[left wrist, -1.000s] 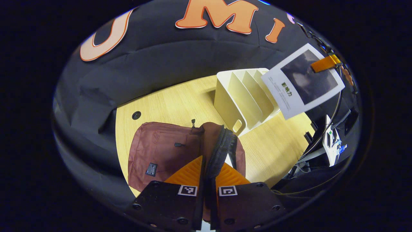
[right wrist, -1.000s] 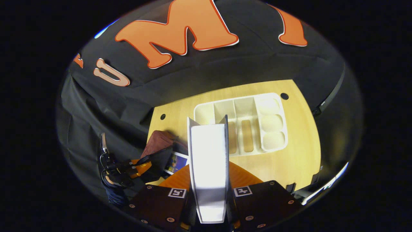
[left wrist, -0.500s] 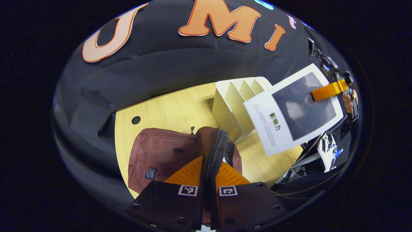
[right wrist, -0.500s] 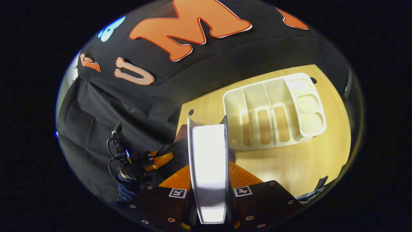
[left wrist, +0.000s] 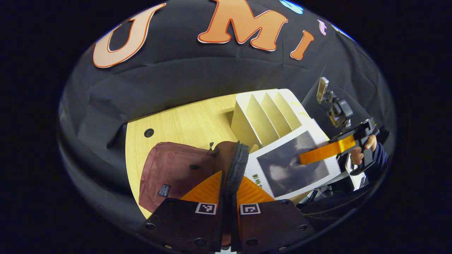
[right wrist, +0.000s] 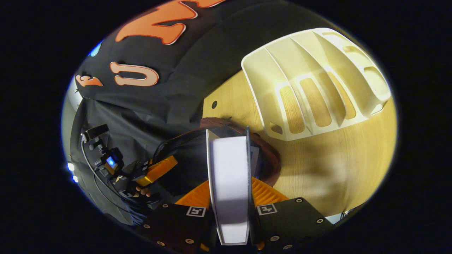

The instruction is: Open the schoolbag, grab two books from the bookshelf and put them into the schoolbag.

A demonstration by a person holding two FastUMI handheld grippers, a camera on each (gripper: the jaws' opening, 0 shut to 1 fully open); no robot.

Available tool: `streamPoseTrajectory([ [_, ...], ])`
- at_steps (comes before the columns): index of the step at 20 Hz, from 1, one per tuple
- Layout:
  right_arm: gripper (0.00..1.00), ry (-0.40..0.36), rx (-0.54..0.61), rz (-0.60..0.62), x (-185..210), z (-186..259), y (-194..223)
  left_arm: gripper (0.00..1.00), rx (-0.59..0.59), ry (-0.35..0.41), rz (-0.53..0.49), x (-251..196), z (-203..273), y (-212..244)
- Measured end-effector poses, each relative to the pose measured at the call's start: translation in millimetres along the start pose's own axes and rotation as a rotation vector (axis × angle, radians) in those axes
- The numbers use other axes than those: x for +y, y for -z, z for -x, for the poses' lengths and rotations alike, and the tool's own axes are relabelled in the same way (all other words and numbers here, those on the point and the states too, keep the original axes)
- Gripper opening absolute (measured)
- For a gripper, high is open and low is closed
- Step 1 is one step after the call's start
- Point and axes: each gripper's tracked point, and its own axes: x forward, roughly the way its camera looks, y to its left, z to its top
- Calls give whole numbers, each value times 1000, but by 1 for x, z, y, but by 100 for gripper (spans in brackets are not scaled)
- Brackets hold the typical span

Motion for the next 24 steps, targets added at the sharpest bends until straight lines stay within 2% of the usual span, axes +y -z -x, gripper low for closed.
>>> streamPoseTrajectory([
  [3, 37, -39, -5, -32, 7, -29, 4, 10, -5, -4, 8, 0, 1, 2],
  [11, 38, -66, 16, -22, 23, -104, 16, 10, -42, 18, 33, -16, -3, -1],
  [15, 37, -96, -5, -87, 25, -130, 14, 10, -77, 31, 57, -23, -4, -1],
  [16, 37, -72, 24, -85, 18, -138, 23, 10, -77, 40, 65, -26, -5, 0],
  [17, 37, -85, 41, -87, 21, -141, 28, 10, -70, 57, 76, -31, -6, 5],
  [20, 38, -91, 21, -86, 23, -151, 28, 10, -71, 83, 90, -43, -11, 8],
  [24, 38, -94, -17, -52, 25, -168, 28, 10, -80, 81, 84, -48, -11, 2],
])
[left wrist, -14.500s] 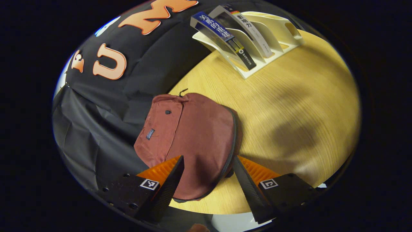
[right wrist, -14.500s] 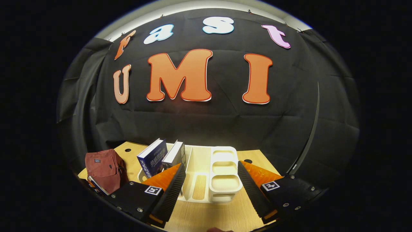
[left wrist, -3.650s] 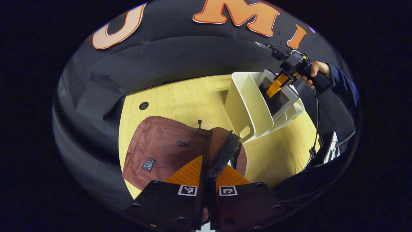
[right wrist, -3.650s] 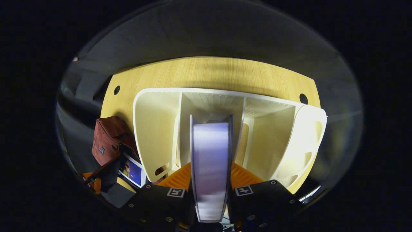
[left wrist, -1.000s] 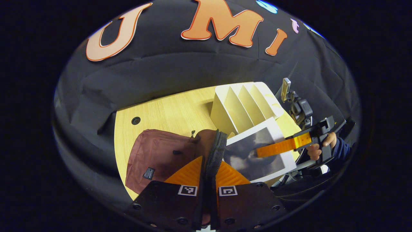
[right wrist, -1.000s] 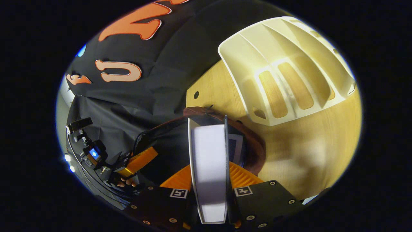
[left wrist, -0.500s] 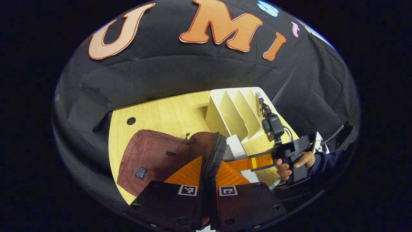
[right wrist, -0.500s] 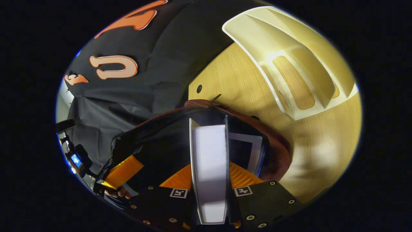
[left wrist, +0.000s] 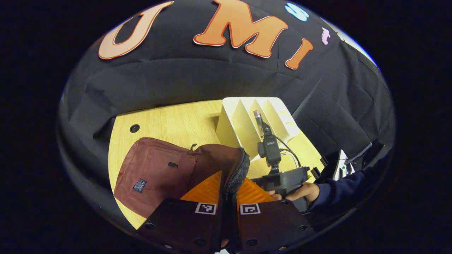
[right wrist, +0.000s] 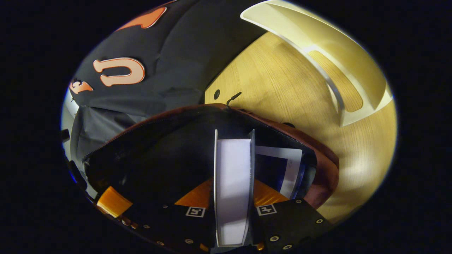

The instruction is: Open the schoolbag, grab two books from the bookshelf and put them into the schoolbag.

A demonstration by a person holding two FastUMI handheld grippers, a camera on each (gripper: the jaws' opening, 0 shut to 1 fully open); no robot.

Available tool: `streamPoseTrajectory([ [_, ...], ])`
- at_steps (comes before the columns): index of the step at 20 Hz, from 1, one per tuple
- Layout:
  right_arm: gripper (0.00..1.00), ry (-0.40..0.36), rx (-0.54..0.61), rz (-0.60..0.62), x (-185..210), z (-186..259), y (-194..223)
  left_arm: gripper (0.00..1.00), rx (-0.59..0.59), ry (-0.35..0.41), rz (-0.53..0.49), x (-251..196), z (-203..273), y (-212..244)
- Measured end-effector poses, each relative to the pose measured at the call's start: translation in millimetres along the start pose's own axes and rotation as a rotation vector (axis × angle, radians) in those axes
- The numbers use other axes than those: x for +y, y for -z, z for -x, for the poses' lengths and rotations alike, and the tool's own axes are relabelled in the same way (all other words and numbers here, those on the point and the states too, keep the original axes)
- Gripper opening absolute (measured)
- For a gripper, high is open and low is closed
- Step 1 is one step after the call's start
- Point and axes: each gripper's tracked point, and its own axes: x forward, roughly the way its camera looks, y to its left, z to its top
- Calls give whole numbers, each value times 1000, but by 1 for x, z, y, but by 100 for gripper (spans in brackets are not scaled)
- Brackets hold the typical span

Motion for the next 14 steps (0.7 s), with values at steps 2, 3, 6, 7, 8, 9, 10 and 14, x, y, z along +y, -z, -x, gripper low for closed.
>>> streamPoseTrajectory([
  [2, 39, -6, -9, 4, 2, -6, 4, 10, 2, 9, -2, -4, -1, 1],
  [3, 39, -11, -10, 15, 2, -10, 3, 11, 0, 10, -4, -6, -1, 1],
  [6, 39, -8, 8, 15, 4, -13, 6, 11, -10, 4, -6, -1, 0, 0],
  [7, 40, 23, 22, 39, 0, -12, 11, 11, -9, 5, -6, 0, 2, 1],
  [8, 45, 68, 28, 77, -6, -9, 14, 10, -9, 7, -3, 2, 2, 2],
  [9, 51, 122, 36, 112, -13, -8, 16, 11, -9, 8, -3, 4, 3, 4],
  [10, 62, 164, 49, 147, -17, -2, 18, 11, -6, 7, -4, 7, 1, 5],
  [14, 79, 289, 32, 260, -27, 34, 5, 13, 3, 29, -35, 4, -4, 14],
])
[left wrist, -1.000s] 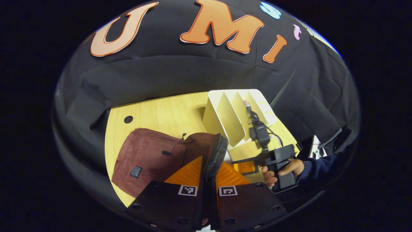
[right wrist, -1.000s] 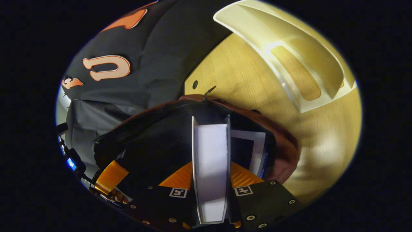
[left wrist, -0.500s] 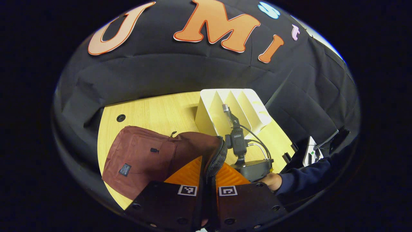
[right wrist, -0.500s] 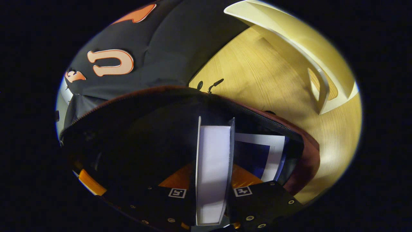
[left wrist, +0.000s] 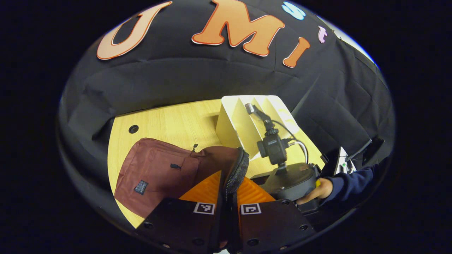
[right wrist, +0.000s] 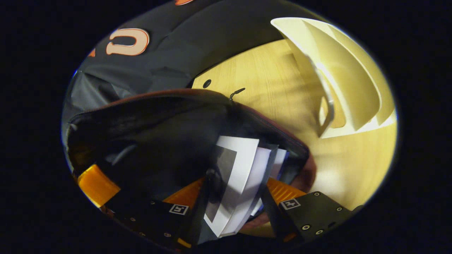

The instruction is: Open the schoolbag, grab two books from the bookshelf and put them into the schoolbag.

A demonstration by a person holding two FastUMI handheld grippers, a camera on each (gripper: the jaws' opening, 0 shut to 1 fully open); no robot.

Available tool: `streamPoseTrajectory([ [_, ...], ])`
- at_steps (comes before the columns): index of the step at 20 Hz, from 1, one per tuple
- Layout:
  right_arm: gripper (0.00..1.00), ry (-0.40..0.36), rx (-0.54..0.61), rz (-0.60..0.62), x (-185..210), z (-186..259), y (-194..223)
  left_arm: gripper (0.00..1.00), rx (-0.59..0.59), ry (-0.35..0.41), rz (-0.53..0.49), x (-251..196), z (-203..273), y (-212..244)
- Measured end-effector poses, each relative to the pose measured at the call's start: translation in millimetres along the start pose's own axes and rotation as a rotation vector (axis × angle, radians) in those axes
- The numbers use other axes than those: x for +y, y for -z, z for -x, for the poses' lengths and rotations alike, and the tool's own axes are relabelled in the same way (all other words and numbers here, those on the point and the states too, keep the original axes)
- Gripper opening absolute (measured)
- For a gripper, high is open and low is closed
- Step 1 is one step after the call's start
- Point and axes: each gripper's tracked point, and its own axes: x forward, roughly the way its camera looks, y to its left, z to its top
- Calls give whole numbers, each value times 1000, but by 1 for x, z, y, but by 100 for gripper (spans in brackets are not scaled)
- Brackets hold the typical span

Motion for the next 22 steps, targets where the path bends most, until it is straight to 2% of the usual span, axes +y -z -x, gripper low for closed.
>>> streamPoseTrajectory([
  [2, 82, 41, -30, 24, -13, 25, -5, 14, 12, 18, -20, -3, -4, 7],
  [5, 86, 78, -106, -12, -30, 64, -18, 19, 17, 69, -22, -7, -5, 14],
  [6, 86, 97, -146, -21, -36, 81, -24, 26, 15, 88, -24, -9, -4, 16],
  [11, 87, 235, -378, -37, -65, 155, -62, 40, 16, 162, -53, -21, -8, 21],
  [13, 87, 285, -473, -26, -74, 185, -79, 48, 21, 183, -62, -30, -8, 24],
  [15, 88, 314, -538, -6, -81, 206, -92, 61, 5, 199, -76, -40, -6, 21],
  [16, 88, 319, -555, -2, -83, 213, -97, 72, -5, 195, -80, -44, -5, 17],
  [18, 89, 310, -591, 8, -84, 230, -105, 77, -16, 184, -71, -50, -7, 13],
  [21, 91, 312, -632, 70, -99, 250, -119, 78, -69, 143, -30, -66, -12, -3],
  [22, 93, 321, -642, 102, -105, 257, -124, 83, -98, 128, -12, -74, -13, -13],
])
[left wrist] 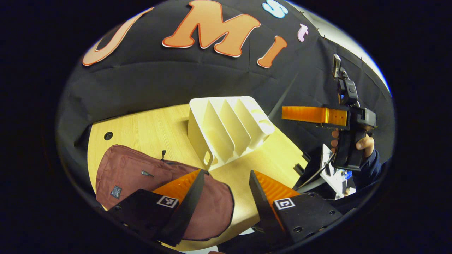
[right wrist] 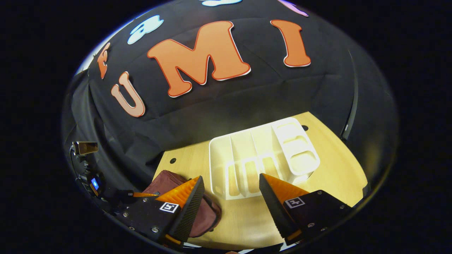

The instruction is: Open the schoolbag, grab two books from the bookshelf and put them into the schoolbag.

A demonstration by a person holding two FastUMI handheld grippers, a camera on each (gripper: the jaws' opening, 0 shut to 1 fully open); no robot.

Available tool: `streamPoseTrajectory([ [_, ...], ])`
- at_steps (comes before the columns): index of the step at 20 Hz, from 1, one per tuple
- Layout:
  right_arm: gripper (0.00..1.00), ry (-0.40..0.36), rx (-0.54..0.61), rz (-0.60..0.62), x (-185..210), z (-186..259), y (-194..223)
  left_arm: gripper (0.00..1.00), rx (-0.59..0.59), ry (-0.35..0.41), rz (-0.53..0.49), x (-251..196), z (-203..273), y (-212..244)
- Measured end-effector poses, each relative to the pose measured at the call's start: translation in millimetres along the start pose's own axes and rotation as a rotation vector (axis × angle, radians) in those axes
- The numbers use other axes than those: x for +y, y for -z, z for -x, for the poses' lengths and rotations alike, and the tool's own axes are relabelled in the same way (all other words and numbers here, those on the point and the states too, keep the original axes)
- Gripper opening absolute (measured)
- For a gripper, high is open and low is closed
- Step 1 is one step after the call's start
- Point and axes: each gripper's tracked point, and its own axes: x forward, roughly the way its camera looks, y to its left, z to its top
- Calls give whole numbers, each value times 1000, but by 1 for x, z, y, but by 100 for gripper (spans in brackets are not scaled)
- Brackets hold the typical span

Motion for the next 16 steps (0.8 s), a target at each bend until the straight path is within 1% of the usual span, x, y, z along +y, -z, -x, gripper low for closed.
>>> streamPoseTrajectory([
  [2, 96, -8, -34, 66, -16, 4, -15, 93, -65, -49, 37, -16, -6, -17],
  [3, 96, -17, -58, 96, -23, 6, -23, 93, -99, -75, 53, -24, -9, -25],
  [5, 95, -33, -106, 150, -36, 14, -41, 97, -178, -141, 68, -39, -11, -47],
  [9, 95, -85, -219, 221, -54, 37, -72, 98, -357, -295, 45, -71, -9, -89],
  [12, 95, -97, -327, 290, -65, 55, -94, 98, -481, -387, 55, -102, -6, -112],
  [16, 95, -106, -402, 354, -70, 71, -96, 98, -573, -505, 13, -129, -1, -126],
])
